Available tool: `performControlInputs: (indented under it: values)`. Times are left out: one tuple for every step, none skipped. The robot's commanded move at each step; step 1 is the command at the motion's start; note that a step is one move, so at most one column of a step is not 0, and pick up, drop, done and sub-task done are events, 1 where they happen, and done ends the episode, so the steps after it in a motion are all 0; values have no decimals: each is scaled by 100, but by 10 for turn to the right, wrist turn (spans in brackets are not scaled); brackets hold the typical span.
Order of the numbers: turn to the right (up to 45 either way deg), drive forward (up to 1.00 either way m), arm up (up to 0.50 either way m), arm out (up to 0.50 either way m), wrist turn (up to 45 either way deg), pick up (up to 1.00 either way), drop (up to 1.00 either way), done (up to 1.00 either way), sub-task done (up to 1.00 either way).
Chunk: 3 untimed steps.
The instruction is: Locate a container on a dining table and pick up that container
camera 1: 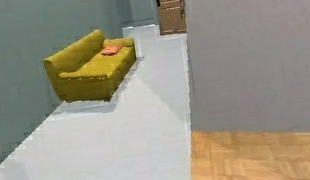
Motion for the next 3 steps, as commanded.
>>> performControlInputs:
  values:
    - [390,0,0,0,0,0,0,0,0]
    - [0,5,0,0,0,0,0,0,0]
    - [180,0,0,0,0,0,0,0,0]
